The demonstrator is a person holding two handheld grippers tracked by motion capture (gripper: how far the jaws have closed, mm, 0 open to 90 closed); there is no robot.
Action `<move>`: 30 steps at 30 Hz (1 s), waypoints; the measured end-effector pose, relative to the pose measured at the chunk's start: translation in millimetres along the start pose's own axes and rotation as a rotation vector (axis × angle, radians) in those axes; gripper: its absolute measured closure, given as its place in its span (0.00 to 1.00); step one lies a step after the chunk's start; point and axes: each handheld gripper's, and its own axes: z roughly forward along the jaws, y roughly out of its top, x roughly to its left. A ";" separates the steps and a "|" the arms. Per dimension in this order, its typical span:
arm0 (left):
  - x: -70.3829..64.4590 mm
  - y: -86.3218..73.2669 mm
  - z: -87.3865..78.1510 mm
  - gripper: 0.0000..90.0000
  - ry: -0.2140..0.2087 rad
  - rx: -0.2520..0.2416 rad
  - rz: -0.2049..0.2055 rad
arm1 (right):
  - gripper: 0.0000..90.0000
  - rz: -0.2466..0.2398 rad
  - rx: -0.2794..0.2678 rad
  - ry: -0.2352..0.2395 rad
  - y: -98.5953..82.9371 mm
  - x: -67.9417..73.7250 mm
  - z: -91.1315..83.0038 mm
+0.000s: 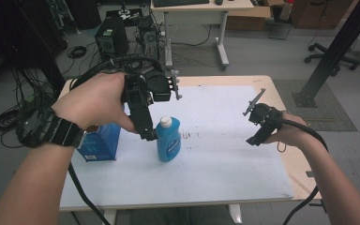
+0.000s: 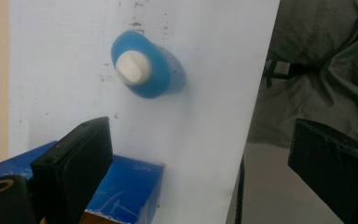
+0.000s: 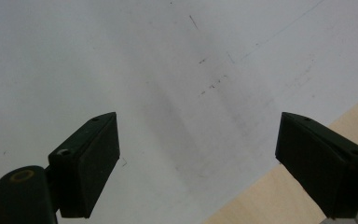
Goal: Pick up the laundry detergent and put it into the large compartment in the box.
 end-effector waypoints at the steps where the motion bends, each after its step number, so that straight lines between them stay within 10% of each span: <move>1: 0.0 0.0 0.0 0.08 0.000 0.000 0.000 | 0.15 0.000 0.000 0.000 0.0 0.0 0.0; 13: 4.4 8.8 -1.4 0.09 0.055 0.001 -0.044 | 0.15 -0.008 -0.004 0.006 -1.2 -0.6 1.2; 30: 28.8 25.3 -0.5 0.10 0.084 -0.022 -0.270 | 0.15 -0.005 -0.010 0.006 -6.5 -3.0 0.6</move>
